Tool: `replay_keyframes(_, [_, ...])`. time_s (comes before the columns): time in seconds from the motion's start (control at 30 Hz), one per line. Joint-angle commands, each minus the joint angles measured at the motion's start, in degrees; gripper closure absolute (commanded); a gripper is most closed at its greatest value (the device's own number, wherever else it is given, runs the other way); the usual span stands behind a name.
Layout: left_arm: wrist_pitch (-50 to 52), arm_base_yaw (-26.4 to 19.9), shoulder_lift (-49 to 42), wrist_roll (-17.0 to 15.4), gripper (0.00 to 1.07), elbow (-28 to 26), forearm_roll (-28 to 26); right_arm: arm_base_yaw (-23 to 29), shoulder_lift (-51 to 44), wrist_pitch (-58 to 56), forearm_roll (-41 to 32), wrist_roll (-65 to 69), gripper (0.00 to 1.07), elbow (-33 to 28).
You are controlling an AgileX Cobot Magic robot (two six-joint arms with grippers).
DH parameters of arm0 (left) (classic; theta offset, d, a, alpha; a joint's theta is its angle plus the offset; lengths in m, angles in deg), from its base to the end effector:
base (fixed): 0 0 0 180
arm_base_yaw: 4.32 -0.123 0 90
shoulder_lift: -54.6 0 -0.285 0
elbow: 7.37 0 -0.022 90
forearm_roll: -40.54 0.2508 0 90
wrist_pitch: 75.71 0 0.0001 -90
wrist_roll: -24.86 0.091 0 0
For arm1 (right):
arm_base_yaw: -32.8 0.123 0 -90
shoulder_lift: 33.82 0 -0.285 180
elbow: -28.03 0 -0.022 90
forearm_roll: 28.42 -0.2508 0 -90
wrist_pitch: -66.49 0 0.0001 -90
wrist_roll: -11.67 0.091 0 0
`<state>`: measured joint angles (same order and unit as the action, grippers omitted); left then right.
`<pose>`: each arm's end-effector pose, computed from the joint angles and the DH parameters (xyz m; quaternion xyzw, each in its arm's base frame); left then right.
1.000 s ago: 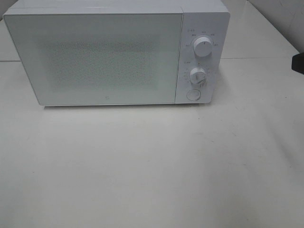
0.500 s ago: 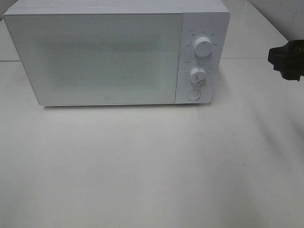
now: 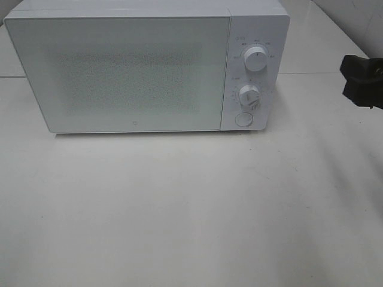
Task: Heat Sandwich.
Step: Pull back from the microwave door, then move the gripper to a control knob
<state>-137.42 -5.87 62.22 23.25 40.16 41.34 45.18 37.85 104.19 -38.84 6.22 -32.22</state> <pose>-0.0081 0.0009 0.2810 -0.0239 0.8516 0.0067 0.5235 0.1993 0.0335 0.2349 -0.0237 0.7348 0.0492 0.6760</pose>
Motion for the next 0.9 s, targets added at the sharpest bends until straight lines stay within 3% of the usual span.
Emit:
replay_keyframes(0.03, [0.57,-0.17,-1.2,0.0,0.07,0.06,-0.34,2.98,-0.23,4.01,-3.27,-4.07,0.35,-0.74])
replay_keyframes(0.37, [0.57,-0.17,-1.2,0.0,0.07,0.06,-0.34,7.73,5.21,12.61,-7.28,-6.99,0.35,-2.58])
replay_keyframes(0.7, [0.57,-0.17,-1.2,0.0,0.07,0.06,-0.34,18.85,19.14,23.89,-16.16,-8.48,0.35,-2.58])
replay_keyframes(0.9, [0.57,-0.17,-1.2,0.0,0.07,0.06,-0.29,24.87,25.15,30.25,-25.9,-8.54,0.35,-1.83])
